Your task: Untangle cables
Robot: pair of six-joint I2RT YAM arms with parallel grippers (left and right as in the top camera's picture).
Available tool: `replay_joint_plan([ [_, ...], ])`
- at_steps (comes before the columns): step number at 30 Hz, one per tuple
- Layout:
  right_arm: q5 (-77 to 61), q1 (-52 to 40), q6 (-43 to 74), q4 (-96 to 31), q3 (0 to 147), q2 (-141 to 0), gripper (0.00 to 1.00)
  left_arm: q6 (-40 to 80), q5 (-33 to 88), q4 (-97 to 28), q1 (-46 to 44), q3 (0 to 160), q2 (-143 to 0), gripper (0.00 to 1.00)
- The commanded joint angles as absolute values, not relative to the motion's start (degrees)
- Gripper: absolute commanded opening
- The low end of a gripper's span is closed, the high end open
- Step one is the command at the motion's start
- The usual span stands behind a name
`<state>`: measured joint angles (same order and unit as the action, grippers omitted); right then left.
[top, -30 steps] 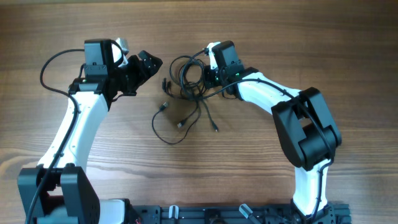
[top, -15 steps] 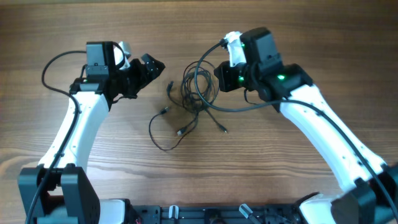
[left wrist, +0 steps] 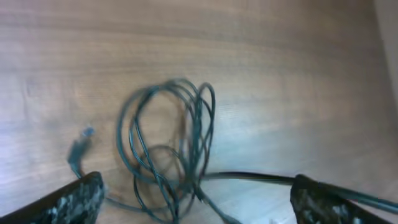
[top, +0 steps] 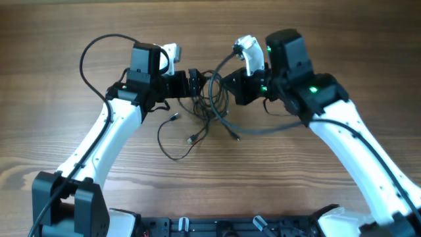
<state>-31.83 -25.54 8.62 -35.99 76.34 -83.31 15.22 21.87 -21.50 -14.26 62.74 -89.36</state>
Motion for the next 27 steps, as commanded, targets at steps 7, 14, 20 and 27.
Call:
replay_joint_plan([
  [7, -43.6, -24.7, 9.3, -34.9, 76.7, -76.7, 0.04, 13.6, 18.5, -16.5, -19.9, 62.8, -95.0, 0.23],
  [14, -35.4, -18.1, 9.3, -42.0, 76.6, -76.7, 0.04, 14.0, 18.6, -16.4, -18.8, 62.8, -95.1, 0.04],
  [20, -18.4, -18.1, 11.4, -47.7, 76.4, -78.6, 0.56, 18.6, 27.2, -16.8, -15.5, 62.8, -90.0, 0.04],
  [27, -28.3, -19.3, 18.6, -45.1, 76.4, -91.3, 0.89, 18.5, 30.9, -18.0, -14.7, 62.8, -83.0, 0.04],
])
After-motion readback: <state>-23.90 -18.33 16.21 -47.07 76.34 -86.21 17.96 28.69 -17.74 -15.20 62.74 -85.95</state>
